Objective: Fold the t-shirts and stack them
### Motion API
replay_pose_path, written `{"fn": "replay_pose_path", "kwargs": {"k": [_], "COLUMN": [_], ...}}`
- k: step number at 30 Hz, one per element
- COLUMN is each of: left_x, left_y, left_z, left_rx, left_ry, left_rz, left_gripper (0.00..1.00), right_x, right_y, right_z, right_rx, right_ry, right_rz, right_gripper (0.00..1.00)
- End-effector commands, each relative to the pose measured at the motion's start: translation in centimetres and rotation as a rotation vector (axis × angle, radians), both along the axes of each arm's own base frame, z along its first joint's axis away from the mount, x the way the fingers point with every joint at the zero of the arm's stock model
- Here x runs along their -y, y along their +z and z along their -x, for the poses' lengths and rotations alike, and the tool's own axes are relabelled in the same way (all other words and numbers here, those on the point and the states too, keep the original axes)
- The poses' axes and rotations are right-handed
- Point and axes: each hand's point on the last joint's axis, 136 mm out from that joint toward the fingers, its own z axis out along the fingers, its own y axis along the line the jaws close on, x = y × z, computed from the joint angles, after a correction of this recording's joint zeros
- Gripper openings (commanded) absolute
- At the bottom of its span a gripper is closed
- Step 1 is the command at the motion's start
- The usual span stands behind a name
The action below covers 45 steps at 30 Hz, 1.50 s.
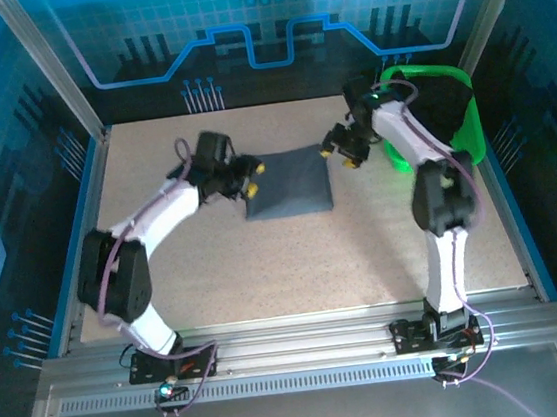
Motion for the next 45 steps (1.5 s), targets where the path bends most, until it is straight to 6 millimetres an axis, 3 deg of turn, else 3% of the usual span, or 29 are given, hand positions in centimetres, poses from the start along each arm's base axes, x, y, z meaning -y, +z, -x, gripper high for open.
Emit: {"fn": "replay_pose_path", "kwargs": {"k": [1,5,8,16,18,22,24,27,34,40,45], "left_x": [3.2,8.7,11.2,12.4,12.4,10.9,9.3,5.6,-6.8,-17.7,-25.0], "left_y": [-1.8,-3.9,-5.6,-9.8,-10.9,-13.0,-13.4,-12.6,-10.0,-7.6,-7.3], "left_z": [2.7,1.8,0.5,-1.9,-2.6,-3.7,-4.4,-6.0,-9.1,-14.1,-18.4], "left_rx": [-0.013,-0.005,-0.018,-0.067,-0.07,-0.069,-0.056,-0.017,0.081,0.211,0.283], "left_ry": [0.112,0.127,0.166,0.372,0.4,0.489,0.53,0.53,0.409,0.292,0.221], "left_rz": [0.084,0.195,0.23,0.242,0.233,0.204,0.206,0.194,0.104,0.018,-0.028], "left_gripper": [0.6,0.69,0.69,0.65,0.58,0.14,0.01,0.0,0.0,0.0,0.0], "right_x": [-1.4,-0.5,0.6,2.8,3.0,3.1,3.0,3.0,2.7,1.7,0.1], "right_y": [5.2,5.8,5.6,6.0,5.9,5.6,5.5,5.4,5.1,4.5,5.0], "right_z": [2.2,7.3,9.7,12.7,13.1,13.8,13.8,13.8,13.2,12.4,11.6], "right_rx": [0.294,0.372,0.361,0.358,0.35,0.338,0.334,0.329,0.325,0.311,0.333], "right_ry": [0.052,0.054,0.027,-0.004,-0.003,-0.003,-0.005,-0.01,-0.012,0.026,0.087], "right_rz": [-0.139,-0.206,-0.239,-0.237,-0.236,-0.234,-0.243,-0.247,-0.25,-0.219,-0.219], "right_gripper": [0.61,0.65,0.65,0.64,0.64,0.64,0.63,0.62,0.61,0.61,0.61]}}
